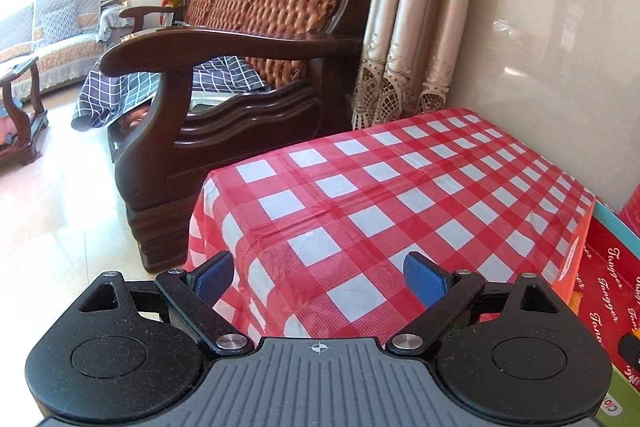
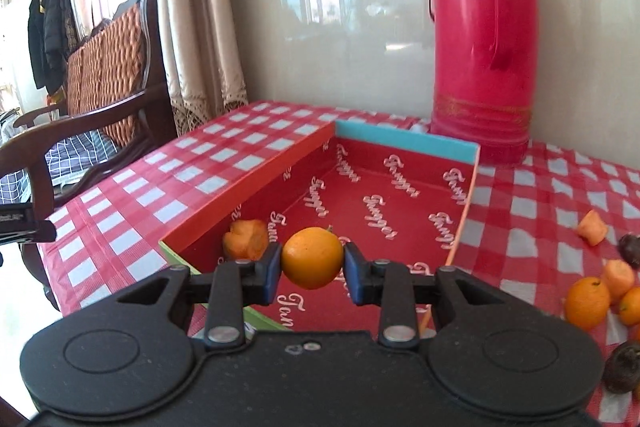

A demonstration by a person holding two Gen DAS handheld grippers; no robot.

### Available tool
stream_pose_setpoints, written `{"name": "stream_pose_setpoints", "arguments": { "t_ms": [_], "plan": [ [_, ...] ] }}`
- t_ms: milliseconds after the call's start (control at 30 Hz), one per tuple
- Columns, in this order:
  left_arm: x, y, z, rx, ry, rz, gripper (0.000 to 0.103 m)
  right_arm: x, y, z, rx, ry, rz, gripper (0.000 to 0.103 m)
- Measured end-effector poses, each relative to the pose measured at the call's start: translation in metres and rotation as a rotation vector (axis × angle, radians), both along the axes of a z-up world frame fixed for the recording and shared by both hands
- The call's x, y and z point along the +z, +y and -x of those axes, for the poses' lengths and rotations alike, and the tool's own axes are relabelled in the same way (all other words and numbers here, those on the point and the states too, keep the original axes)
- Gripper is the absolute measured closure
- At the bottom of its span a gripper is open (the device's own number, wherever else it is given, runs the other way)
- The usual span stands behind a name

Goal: Organize fruits
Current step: 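Carry the tangerine into the red box and open the right tool, then move the left tool to a dark mangosteen and close on it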

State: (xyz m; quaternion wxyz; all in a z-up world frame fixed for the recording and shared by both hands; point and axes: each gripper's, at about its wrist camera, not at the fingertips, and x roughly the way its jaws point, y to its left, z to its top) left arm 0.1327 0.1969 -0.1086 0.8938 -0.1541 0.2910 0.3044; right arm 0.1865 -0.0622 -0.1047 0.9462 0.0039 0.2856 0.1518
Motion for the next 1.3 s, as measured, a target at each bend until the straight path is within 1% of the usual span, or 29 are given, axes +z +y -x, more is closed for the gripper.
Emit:
{"name": "stream_pose_setpoints", "arguments": {
  "t_ms": [100, 133, 200, 233, 267, 300, 333, 400, 467, 500, 533, 567, 667, 733, 867, 933, 1033, 1100, 1167, 1300],
  "plan": [
    [-0.001, 0.001, -0.001, -0.001, 0.001, -0.001, 0.012, -0.006, 0.004, -0.003, 0.005, 0.040, 0.006, 0.076],
    [-0.001, 0.001, -0.001, -0.004, 0.002, 0.000, 0.012, -0.006, 0.006, -0.001, 0.006, 0.034, 0.011, 0.072],
    [-0.001, -0.001, -0.002, -0.011, 0.003, 0.000, 0.012, -0.004, 0.007, 0.003, 0.006, 0.020, 0.021, 0.069],
    [-0.001, -0.002, -0.002, -0.016, 0.003, -0.002, 0.012, -0.003, 0.007, 0.005, 0.005, 0.012, 0.025, 0.061],
    [0.000, -0.005, -0.002, -0.022, 0.001, -0.005, 0.012, 0.000, 0.005, 0.008, 0.002, -0.002, 0.028, 0.049],
    [0.001, -0.008, -0.003, -0.030, 0.000, -0.008, 0.012, 0.003, 0.003, 0.012, -0.004, -0.018, 0.034, 0.041],
    [0.001, -0.012, -0.003, -0.039, -0.001, -0.013, 0.012, 0.006, 0.001, 0.016, -0.009, -0.038, 0.045, 0.032],
    [0.003, -0.021, -0.004, -0.061, -0.005, -0.028, 0.012, 0.014, -0.005, 0.024, -0.022, -0.078, 0.067, 0.029],
    [0.006, -0.033, -0.005, -0.089, -0.012, -0.047, 0.012, 0.021, -0.014, 0.031, -0.038, -0.099, 0.078, 0.019],
    [0.007, -0.039, -0.006, -0.110, -0.017, -0.058, 0.012, 0.024, -0.020, 0.035, -0.051, -0.110, 0.080, 0.016],
    [0.009, -0.047, -0.006, -0.136, -0.021, -0.070, 0.012, 0.026, -0.027, 0.039, -0.066, -0.124, 0.084, 0.009],
    [0.011, -0.057, -0.007, -0.164, -0.027, -0.083, 0.012, 0.029, -0.035, 0.043, -0.083, -0.138, 0.089, 0.006],
    [0.016, -0.086, -0.007, -0.253, -0.050, -0.121, 0.012, 0.032, -0.061, 0.055, -0.159, -0.173, 0.108, 0.006],
    [0.019, -0.106, -0.006, -0.321, -0.069, -0.142, 0.012, 0.032, -0.082, 0.061, -0.233, -0.183, 0.117, 0.006],
    [0.022, -0.153, -0.001, -0.485, -0.113, -0.170, 0.009, 0.027, -0.125, 0.076, -0.465, -0.246, 0.153, 0.006],
    [0.023, -0.178, 0.003, -0.572, -0.138, -0.198, 0.005, 0.026, -0.147, 0.079, -0.551, -0.237, 0.140, 0.006],
    [0.023, -0.220, 0.008, -0.714, -0.162, -0.236, 0.003, 0.022, -0.181, 0.085, -0.643, -0.196, 0.073, 0.006],
    [0.019, -0.244, 0.010, -0.792, -0.163, -0.261, 0.003, 0.016, -0.201, 0.092, -0.707, -0.177, 0.035, 0.006],
    [0.014, -0.266, 0.008, -0.852, -0.152, -0.272, 0.003, 0.012, -0.215, 0.100, -0.761, -0.180, 0.016, 0.006],
    [0.003, -0.302, 0.004, -0.950, -0.121, -0.260, 0.003, 0.012, -0.232, 0.120, -0.857, -0.242, 0.050, 0.006]
  ]
}}
